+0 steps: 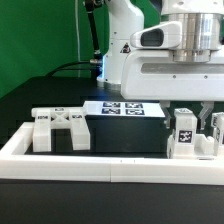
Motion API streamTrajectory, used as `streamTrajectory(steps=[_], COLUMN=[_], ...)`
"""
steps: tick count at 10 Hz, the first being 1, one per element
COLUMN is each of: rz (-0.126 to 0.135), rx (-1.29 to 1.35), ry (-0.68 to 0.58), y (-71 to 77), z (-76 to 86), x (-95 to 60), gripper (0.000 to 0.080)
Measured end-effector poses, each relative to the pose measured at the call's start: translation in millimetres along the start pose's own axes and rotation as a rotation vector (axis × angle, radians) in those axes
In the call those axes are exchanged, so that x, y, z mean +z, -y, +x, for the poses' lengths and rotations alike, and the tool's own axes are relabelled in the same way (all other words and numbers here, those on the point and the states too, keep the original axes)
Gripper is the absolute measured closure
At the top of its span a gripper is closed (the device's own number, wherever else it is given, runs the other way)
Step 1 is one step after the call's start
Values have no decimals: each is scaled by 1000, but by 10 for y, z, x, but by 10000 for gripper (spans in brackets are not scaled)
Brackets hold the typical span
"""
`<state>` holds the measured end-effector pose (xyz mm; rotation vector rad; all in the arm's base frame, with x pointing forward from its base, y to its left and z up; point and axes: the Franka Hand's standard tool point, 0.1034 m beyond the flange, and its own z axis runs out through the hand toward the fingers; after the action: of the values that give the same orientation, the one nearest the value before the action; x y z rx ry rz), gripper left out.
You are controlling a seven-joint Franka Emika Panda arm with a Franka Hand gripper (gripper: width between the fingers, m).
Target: Assemble chair
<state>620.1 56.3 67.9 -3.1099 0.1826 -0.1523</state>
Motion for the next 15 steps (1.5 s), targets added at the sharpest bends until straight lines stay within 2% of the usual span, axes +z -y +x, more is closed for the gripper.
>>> streamTrajectory(steps=[3,5,6,7,8,9,12,15], rz=[-10,-18,-19,-19,-18,-16,-7,1], rx=[245,300,300,300,292,286,262,234], ry=[17,27,28,29,28,24,13,-10], y=[-59,-99,-100,-101,-104,-106,-69,-92], z=[-27,-44,-46,-49,-44,-30,-53,-248], x=[-1,-6,-2,3,-5,-28,-129,-214], gripper=[511,508,434,434,296,196,152,150])
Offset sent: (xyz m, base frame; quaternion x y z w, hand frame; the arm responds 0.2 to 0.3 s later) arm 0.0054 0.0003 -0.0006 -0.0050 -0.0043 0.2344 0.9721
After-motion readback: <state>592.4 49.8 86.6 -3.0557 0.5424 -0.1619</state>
